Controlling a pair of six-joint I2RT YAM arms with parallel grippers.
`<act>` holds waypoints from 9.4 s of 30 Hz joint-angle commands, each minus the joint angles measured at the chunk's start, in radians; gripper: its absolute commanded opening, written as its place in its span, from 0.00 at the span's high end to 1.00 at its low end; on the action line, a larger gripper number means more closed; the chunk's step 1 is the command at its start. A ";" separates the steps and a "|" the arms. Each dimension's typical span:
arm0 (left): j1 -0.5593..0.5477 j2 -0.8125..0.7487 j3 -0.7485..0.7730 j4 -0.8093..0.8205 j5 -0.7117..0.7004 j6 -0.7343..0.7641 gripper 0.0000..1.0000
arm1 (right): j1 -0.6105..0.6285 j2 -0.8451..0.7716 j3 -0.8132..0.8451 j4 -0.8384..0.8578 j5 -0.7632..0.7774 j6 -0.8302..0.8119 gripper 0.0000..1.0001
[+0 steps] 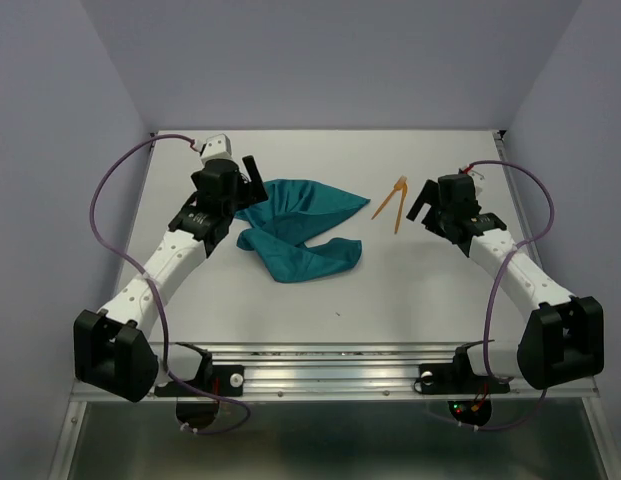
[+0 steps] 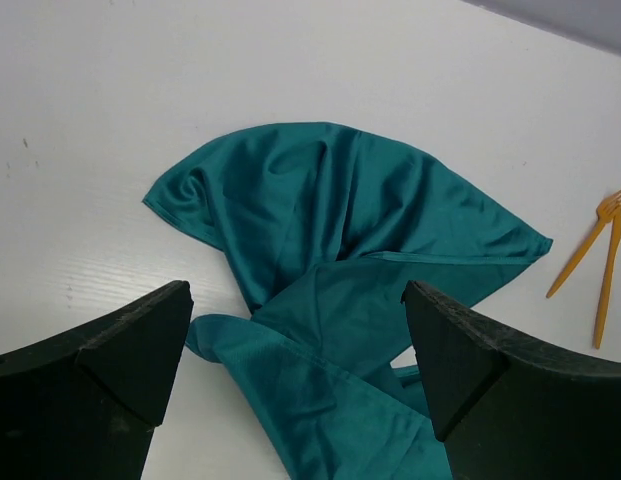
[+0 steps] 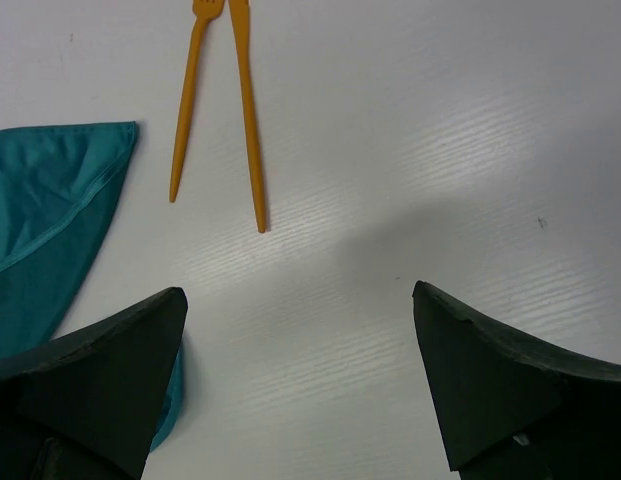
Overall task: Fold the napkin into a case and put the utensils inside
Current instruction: Move the utensils to the center of the board, then flatten out the crumpled napkin at the center of the board.
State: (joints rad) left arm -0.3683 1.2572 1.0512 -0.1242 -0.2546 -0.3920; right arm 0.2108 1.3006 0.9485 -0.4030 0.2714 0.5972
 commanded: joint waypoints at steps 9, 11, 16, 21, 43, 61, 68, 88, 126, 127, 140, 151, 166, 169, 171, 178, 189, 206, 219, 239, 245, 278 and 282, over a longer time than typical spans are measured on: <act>0.006 0.077 0.070 -0.065 0.024 -0.002 0.04 | -0.001 0.034 -0.001 0.062 -0.052 -0.010 0.00; 0.006 0.071 0.044 -0.049 0.058 -0.007 0.11 | -0.001 0.026 -0.017 0.091 -0.089 -0.034 0.00; 0.006 0.122 0.027 -0.092 0.083 -0.015 0.18 | 0.068 0.040 -0.048 0.141 -0.155 -0.040 0.00; 0.005 0.166 0.003 -0.149 0.052 -0.054 0.20 | 0.137 0.117 -0.033 0.167 -0.173 -0.016 0.00; 0.000 0.324 -0.085 -0.071 0.098 -0.180 0.77 | 0.179 0.676 0.522 0.061 -0.030 -0.088 0.29; 0.000 0.337 -0.037 -0.088 0.127 -0.156 0.81 | 0.021 0.806 0.581 0.030 -0.130 -0.057 0.37; -0.001 0.352 -0.020 -0.088 0.140 -0.151 0.81 | -0.045 0.763 0.513 0.033 -0.081 -0.085 0.36; -0.001 0.355 0.001 -0.095 0.147 -0.139 0.82 | -0.189 0.652 0.437 0.052 -0.176 -0.117 0.35; 0.002 0.352 0.258 -0.187 0.144 -0.071 1.00 | 0.236 0.473 0.291 0.234 -0.454 0.021 0.99; 0.003 0.349 0.279 -0.195 0.141 -0.064 1.00 | 0.236 0.464 0.308 0.225 -0.443 0.015 0.99; 0.040 0.139 0.578 -0.217 0.008 0.039 1.00 | 0.236 0.227 0.484 0.170 -0.367 -0.045 0.99; 0.046 -0.088 0.515 -0.026 -0.003 0.097 1.00 | 0.236 0.049 0.504 0.167 -0.184 -0.082 0.99; 0.051 -0.042 0.512 0.069 0.089 0.108 1.00 | 0.236 0.092 0.671 0.248 -0.040 -0.181 0.99; 0.075 0.040 0.536 0.092 0.138 0.097 1.00 | 0.236 0.156 0.697 0.311 0.046 -0.237 0.99; 0.095 0.077 0.561 0.097 0.182 0.100 1.00 | 0.214 0.236 0.783 0.313 0.054 -0.257 0.99; 0.190 0.227 0.734 0.117 0.329 0.087 1.00 | 0.122 0.414 1.024 0.372 -0.007 -0.251 0.99; 0.227 0.099 0.653 0.265 0.394 0.151 1.00 | 0.122 0.188 0.740 0.584 -0.055 -0.241 0.99; 0.227 -0.226 -0.284 0.230 0.405 -0.119 0.04 | 0.122 -0.106 -0.118 0.466 -0.288 0.012 0.34; 0.227 -0.076 -0.162 -0.141 0.063 -0.200 0.27 | 0.122 -0.060 -0.126 0.296 -0.167 0.033 0.33; 0.313 0.180 -0.233 -0.189 0.090 -0.416 0.22 | 0.122 0.089 -0.079 0.290 -0.264 0.027 0.35; 0.313 0.231 -0.218 -0.132 0.104 -0.423 0.30 | 0.122 0.098 -0.082 0.291 -0.262 0.035 0.34; 0.322 0.236 -0.166 -0.066 0.164 -0.308 1.00 | 0.122 0.474 0.107 0.240 -0.143 0.070 0.33; 0.322 0.223 -0.175 -0.051 0.178 -0.298 1.00 | 0.122 0.515 0.127 0.247 -0.127 0.056 0.34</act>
State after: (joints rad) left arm -0.0502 1.5288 0.8555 -0.2043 -0.0891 -0.7208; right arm 0.3397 1.7828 1.0424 -0.1555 0.1043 0.6853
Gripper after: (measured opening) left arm 0.040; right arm 0.670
